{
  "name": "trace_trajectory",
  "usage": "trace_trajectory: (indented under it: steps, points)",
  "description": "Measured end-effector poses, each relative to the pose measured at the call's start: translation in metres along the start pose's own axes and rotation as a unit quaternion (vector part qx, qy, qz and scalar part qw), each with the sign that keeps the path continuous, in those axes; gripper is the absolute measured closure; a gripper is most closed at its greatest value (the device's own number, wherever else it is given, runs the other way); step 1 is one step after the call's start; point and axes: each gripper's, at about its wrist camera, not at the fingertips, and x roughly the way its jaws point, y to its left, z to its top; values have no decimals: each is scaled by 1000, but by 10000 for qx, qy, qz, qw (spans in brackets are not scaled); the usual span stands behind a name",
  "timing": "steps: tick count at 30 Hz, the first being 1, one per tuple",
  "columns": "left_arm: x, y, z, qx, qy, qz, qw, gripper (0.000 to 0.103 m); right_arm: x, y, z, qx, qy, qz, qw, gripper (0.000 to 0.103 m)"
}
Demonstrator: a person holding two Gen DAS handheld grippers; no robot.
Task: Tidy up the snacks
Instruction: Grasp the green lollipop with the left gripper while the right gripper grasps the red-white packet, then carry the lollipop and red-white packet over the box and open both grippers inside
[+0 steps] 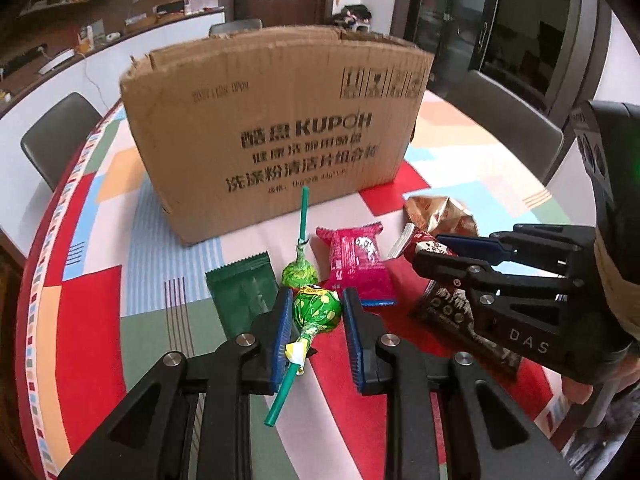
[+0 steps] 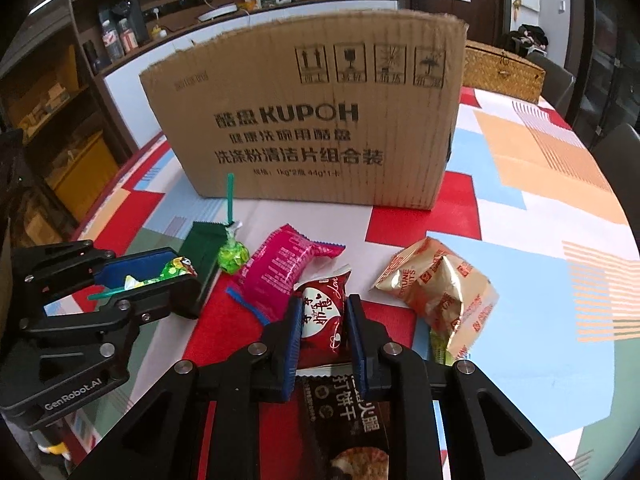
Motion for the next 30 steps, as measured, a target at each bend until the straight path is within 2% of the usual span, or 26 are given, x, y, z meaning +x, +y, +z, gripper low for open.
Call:
trace_trajectory:
  steps: [6, 14, 21, 30]
  points:
    - [-22, -6, 9, -52, -307, -22, 9995, 77, -23, 2, 3, -15, -261, 24, 9997, 80]
    - [-55, -10, 33, 9, -787, 14, 9969, 77, -61, 10, 22, -139, -830, 74, 9964, 80]
    - [-85, -13, 61, 112, -1228, 121, 9923, 77, -87, 10, 47, -188, -1254, 58, 9919, 80]
    - [-108, -16, 100, 284, -1597, 266, 9864, 77, -113, 8, 83, -261, -1699, 47, 9851, 80]
